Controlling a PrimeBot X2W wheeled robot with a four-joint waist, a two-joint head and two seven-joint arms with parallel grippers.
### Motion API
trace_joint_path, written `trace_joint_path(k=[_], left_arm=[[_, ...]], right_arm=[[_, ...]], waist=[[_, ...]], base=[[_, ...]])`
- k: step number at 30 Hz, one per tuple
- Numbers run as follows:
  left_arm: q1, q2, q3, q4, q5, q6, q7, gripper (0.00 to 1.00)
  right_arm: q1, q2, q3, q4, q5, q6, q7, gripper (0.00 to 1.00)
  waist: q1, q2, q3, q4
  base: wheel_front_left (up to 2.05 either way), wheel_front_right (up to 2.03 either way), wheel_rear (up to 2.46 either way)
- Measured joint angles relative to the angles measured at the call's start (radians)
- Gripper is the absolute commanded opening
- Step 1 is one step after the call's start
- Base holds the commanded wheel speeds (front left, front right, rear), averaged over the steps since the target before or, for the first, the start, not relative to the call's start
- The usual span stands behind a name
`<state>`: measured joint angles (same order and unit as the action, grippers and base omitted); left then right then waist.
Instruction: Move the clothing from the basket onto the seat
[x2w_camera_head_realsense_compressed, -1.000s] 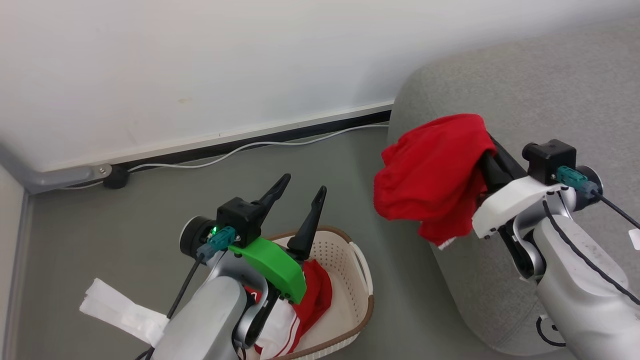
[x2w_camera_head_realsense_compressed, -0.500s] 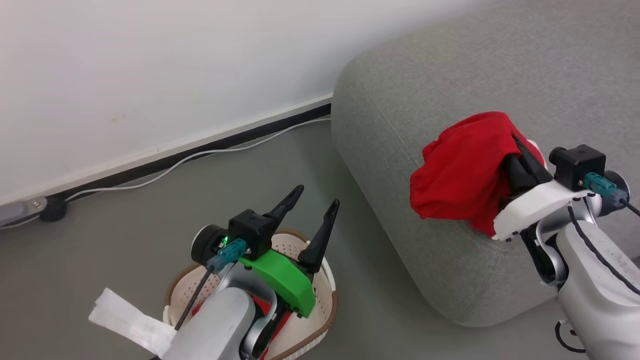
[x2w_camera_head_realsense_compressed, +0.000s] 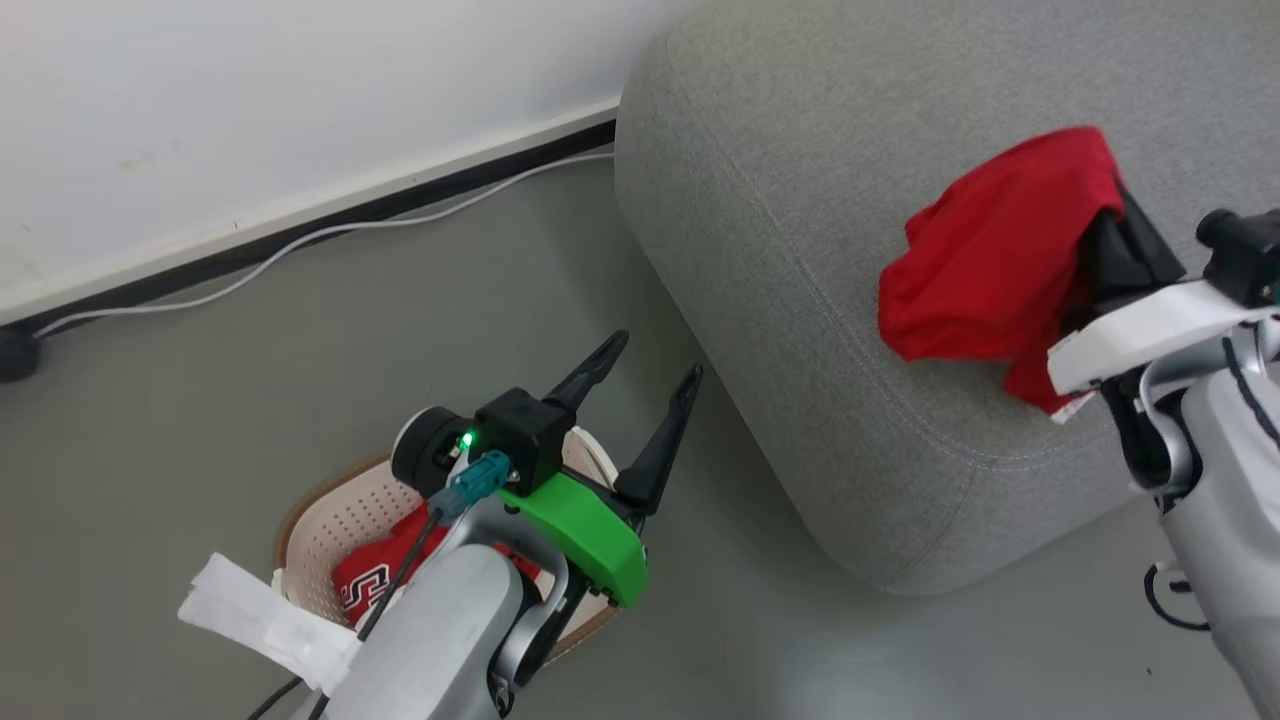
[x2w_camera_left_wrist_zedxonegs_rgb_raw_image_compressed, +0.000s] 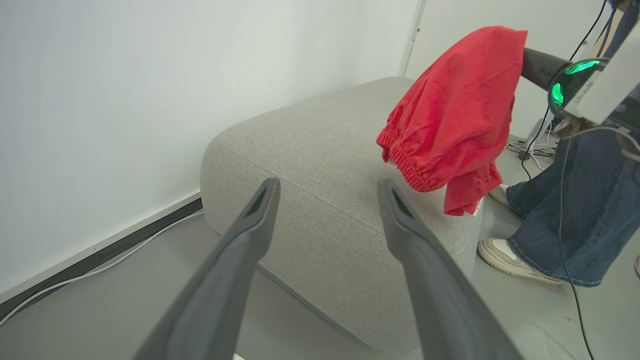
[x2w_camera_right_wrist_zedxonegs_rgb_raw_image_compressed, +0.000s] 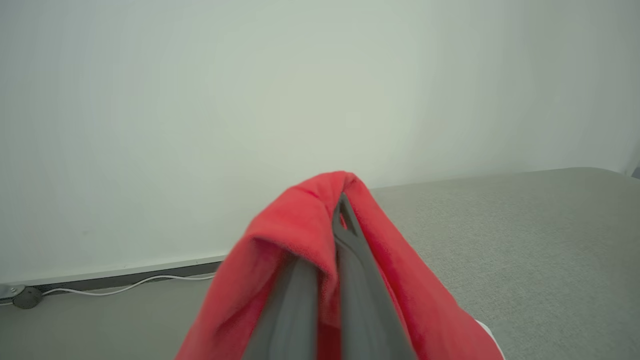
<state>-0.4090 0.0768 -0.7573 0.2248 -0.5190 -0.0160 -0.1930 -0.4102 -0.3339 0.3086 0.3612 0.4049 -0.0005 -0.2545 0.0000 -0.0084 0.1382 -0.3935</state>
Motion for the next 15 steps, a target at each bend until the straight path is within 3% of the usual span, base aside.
trace_joint_path(k=[15], left_arm=[[-0.108, 0.041, 0.019, -0.096, 0.061, 0.040, 0.066, 1.00]], right_arm=[[-0.348, -0.053, -0.107, 0.063, 0.039, -0.003, 0.029, 0.00]], waist=[[0.0000, 0.0000, 0.188, 0.054]], base=[[0.00, 0.00, 0.00]])
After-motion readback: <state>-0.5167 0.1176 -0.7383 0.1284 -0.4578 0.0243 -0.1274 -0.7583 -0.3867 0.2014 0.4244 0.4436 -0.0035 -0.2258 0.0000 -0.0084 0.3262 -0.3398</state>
